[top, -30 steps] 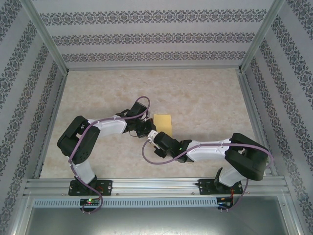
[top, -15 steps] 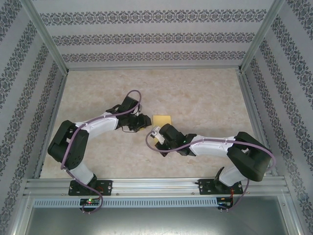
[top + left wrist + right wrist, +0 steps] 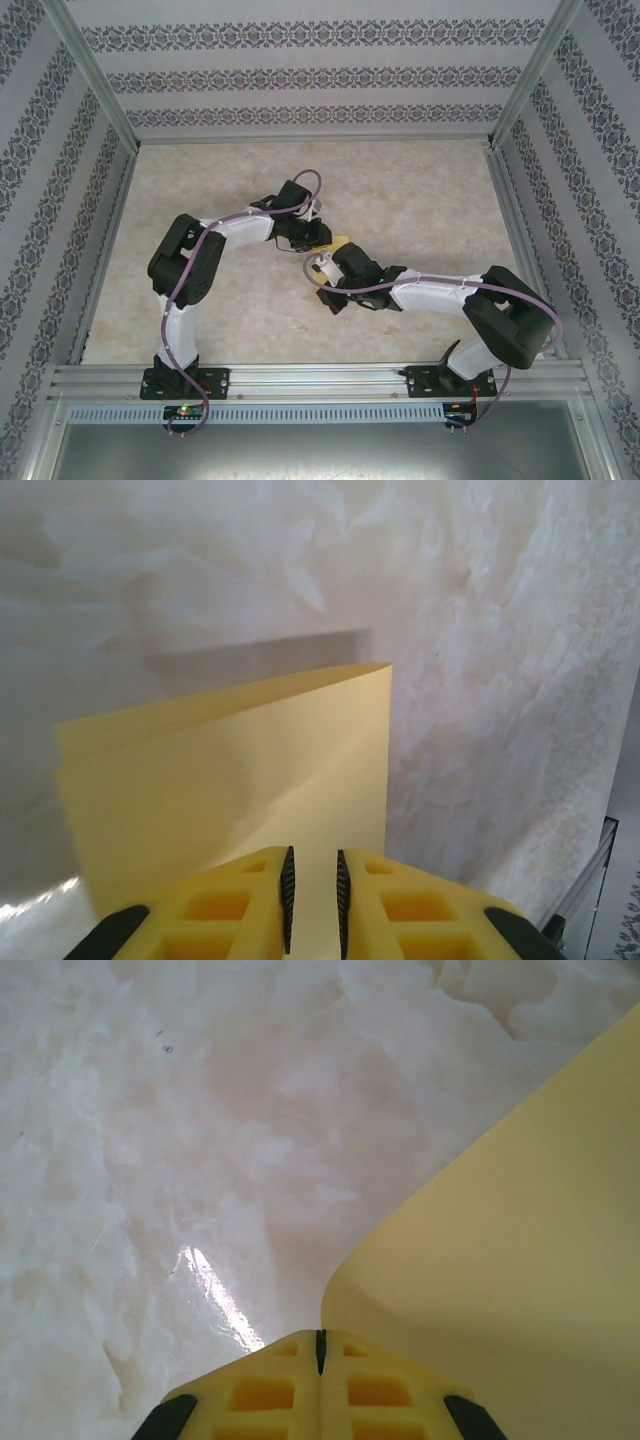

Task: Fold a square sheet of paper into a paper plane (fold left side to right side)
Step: Third fold the triangle at the center of the table.

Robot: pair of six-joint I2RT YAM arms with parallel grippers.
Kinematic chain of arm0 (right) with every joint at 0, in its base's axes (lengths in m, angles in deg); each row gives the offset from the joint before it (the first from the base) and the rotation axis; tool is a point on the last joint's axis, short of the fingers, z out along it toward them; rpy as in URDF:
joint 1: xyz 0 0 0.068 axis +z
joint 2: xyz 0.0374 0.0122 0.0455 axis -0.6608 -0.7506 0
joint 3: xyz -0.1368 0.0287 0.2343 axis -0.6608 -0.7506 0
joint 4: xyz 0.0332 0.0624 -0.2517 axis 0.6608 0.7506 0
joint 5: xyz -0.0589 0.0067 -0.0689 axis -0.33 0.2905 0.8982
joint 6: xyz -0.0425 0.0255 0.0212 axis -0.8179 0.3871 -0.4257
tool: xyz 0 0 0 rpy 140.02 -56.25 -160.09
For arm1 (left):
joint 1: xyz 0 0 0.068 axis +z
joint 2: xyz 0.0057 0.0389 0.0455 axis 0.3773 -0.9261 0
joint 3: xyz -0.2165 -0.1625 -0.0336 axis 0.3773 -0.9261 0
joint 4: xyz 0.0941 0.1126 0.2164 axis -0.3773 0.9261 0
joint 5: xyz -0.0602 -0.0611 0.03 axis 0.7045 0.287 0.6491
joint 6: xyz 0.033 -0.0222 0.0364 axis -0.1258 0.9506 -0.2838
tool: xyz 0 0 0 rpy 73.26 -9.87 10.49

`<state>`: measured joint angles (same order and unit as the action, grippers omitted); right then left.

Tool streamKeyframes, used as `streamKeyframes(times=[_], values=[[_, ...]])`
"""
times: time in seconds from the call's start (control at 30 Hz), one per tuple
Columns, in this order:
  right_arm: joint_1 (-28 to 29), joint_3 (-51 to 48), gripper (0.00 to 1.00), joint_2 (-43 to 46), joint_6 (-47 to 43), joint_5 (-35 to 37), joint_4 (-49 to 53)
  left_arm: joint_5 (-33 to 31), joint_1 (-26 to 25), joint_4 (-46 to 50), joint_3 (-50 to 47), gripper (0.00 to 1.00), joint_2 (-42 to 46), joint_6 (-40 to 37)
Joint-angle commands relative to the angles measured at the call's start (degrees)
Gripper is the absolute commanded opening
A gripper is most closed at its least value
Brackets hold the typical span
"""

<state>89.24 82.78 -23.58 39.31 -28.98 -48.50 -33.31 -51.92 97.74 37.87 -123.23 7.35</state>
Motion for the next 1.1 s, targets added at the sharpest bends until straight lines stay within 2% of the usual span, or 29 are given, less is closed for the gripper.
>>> streamKeyframes(times=[0.0,0.47,1.07], values=[[-0.8,1.0,0.0,-0.6,1.6,-2.9,-1.5,1.6,-0.6,2.1,2.3,0.21,-2.3,-2.9],[-8.6,1.6,0.0,-1.1,3.1,-2.8,2.3,0.3,-0.7,3.4,1.3,0.16,-5.7,-4.2],[-13.0,3.9,0.0,-3.9,4.5,0.9,5.2,0.0,-1.0,3.8,1.4,0.15,-5.7,-4.2]])
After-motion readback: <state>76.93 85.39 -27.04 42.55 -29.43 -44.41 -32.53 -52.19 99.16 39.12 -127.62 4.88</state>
